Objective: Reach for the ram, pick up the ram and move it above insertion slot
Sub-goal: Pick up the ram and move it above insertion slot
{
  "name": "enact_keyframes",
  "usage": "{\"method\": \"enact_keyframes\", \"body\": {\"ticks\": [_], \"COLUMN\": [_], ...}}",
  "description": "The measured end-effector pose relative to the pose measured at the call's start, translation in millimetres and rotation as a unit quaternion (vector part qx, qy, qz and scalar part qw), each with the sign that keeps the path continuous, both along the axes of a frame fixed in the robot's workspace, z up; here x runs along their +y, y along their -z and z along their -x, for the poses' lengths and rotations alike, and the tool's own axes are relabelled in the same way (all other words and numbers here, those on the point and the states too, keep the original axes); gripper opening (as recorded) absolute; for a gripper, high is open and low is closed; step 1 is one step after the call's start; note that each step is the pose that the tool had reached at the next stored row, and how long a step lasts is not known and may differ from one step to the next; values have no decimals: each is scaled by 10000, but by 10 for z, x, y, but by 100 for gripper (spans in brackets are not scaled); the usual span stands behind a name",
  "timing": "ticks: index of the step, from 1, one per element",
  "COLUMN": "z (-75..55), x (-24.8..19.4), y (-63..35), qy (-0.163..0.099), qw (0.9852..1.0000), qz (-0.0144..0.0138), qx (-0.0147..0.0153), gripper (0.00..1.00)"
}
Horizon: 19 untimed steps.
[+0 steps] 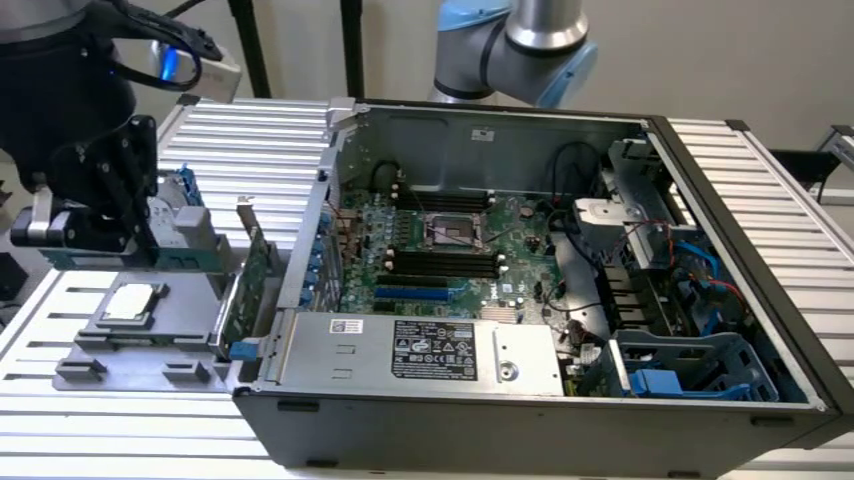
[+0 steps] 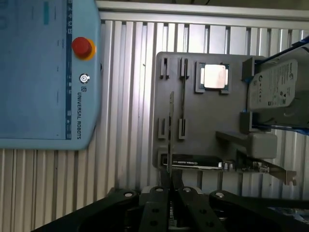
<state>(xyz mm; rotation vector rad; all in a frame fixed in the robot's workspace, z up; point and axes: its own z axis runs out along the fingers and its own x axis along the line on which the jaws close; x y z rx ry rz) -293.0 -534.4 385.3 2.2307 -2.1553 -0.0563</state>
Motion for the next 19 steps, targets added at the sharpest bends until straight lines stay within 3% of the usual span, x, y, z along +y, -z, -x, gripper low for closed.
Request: {"method": "enact_keyframes", "body": {"ticks": [8, 19], "z": [-366, -864], "x": [2, 19], "y": [-345, -491], "qy": [0, 0], "qw": [10000, 10000], "qz": [-3, -4], "qx": [5, 6], "gripper": [14, 14]}}
